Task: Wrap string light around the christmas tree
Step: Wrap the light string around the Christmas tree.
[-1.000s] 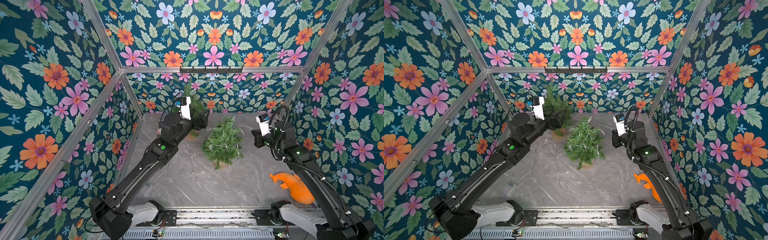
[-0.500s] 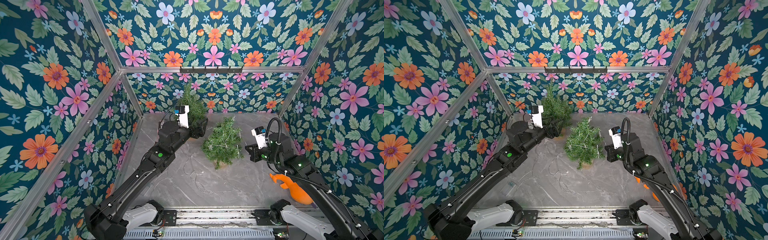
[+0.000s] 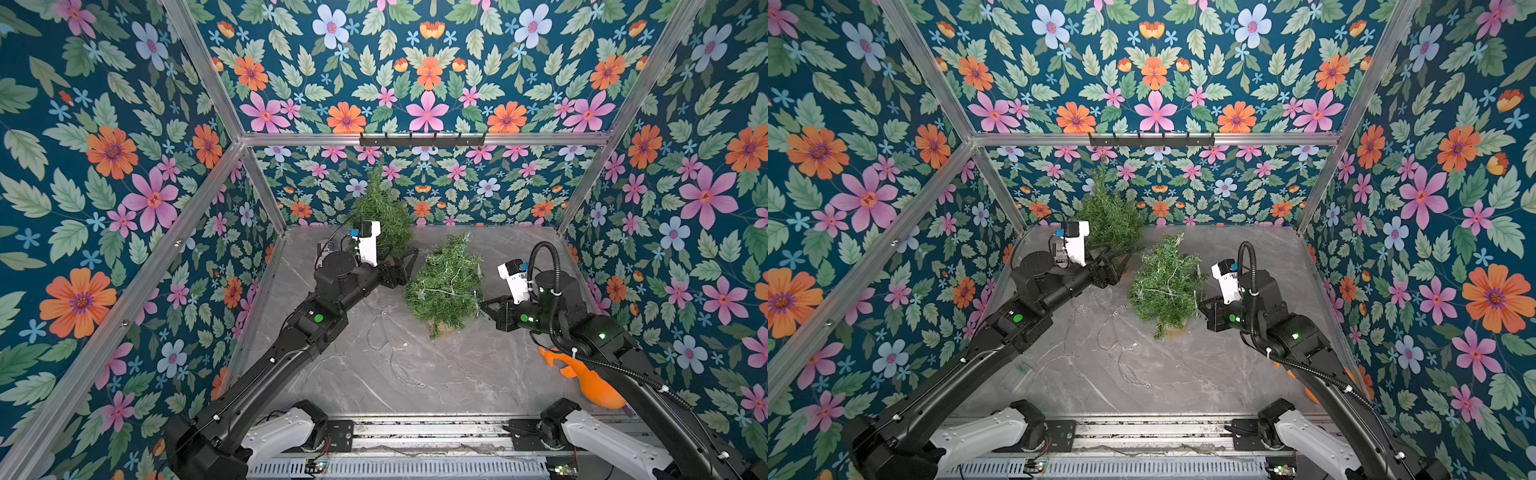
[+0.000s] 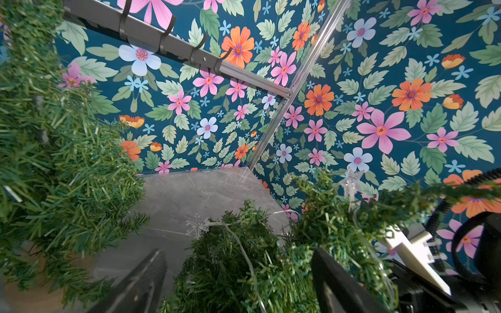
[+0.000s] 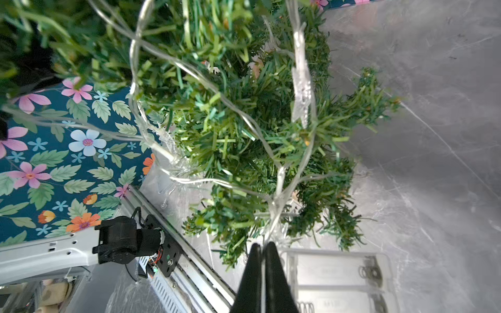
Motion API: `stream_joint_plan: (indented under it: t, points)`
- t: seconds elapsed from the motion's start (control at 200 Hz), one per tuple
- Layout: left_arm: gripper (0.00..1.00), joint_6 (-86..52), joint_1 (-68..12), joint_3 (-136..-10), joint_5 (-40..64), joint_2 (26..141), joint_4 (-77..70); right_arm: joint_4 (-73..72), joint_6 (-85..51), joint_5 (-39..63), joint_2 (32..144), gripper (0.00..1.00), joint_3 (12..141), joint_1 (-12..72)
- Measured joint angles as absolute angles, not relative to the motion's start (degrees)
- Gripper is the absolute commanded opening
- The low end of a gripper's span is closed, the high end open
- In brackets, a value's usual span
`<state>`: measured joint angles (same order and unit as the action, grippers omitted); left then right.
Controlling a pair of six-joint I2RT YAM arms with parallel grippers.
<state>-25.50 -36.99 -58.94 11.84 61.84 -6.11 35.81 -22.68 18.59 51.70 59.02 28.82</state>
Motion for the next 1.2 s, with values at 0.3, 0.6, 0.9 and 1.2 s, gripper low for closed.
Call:
stream_joint_plan:
  t: [0.3, 0.6, 0.9, 1.2]
  points:
    - [0.85, -26.7, -37.6, -56.1, 13.9, 61.9, -8.8, 33.9, -28.0, 21.4, 52.0, 0.00, 58.2, 30.7]
    - [0.84, -28.1, -38.5, -53.5, 14.9, 62.1, -11.6, 29.5, -32.3, 23.4, 52.5, 0.00, 55.2, 31.8]
    - [0.84, -28.8, -39.3, -51.6, 14.8, 62.6, -13.8, 23.9, -34.1, 22.8, 51.5, 0.14, 48.2, 33.3]
    - [0.84, -29.8, -40.3, -49.8, 14.6, 63.2, -15.4, 16.8, -34.1, 21.2, 47.7, 0.29, 42.1, 34.0]
